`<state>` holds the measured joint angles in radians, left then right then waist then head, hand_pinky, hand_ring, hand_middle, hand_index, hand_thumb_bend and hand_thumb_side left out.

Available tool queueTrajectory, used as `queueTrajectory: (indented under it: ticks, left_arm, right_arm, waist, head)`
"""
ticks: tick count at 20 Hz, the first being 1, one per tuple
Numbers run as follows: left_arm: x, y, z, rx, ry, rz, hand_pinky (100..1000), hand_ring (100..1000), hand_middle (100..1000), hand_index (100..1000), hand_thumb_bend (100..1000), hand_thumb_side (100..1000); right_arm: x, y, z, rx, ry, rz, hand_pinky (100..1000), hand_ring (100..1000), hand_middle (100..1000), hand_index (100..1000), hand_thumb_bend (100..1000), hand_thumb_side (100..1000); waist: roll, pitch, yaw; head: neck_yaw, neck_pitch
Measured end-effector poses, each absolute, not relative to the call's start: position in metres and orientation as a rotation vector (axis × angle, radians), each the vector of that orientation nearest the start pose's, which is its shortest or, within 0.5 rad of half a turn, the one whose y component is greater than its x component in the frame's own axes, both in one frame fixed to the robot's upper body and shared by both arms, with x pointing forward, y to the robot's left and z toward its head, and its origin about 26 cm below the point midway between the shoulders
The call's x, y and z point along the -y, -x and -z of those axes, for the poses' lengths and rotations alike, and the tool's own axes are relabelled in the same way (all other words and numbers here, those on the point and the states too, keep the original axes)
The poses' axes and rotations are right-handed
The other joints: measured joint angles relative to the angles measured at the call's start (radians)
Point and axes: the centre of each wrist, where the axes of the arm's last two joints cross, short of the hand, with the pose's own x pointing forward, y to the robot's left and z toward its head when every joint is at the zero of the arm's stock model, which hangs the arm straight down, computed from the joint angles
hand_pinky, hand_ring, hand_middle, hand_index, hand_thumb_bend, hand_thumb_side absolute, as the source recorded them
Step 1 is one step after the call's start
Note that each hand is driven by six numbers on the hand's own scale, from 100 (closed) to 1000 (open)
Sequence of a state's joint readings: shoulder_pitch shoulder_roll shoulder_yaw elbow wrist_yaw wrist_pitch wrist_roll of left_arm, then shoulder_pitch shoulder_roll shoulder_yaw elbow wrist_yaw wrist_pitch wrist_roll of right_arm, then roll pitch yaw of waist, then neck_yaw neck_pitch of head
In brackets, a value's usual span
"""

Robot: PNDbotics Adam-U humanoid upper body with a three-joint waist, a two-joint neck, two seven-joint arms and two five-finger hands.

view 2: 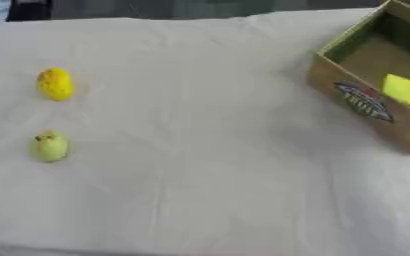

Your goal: Pick up the objects with one hand, pass them to the other hand, and then place them into the box on the other side of the table.

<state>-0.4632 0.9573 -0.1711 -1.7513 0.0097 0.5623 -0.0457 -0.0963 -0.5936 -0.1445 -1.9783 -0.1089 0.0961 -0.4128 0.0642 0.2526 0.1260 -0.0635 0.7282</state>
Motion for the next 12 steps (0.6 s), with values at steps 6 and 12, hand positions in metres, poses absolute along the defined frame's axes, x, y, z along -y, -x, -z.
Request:
queueTrajectory:
  ticks: [6,12]
  left_arm:
    - [-0.327,-0.333,-0.257,1.286,-0.728,0.911,677,655,643,759,711,432]
    - [-0.318,-0.339,-0.244,1.171,-0.708,1.005,627,612,611,733,708,388]
  right_arm:
    - [0.349,-0.273,-0.189,2.047,0.680,-0.012,1000,920,942,1000,100,525]
    - [0.347,-0.274,-0.188,2.038,0.672,-0.024,1000,917,940,1000,100,525]
  waist:
    - [0.003,0.001,-0.010]
    - [0.009,0.001,-0.017]
  head:
    - [-0.005,0.000]
    - [-0.005,0.001]
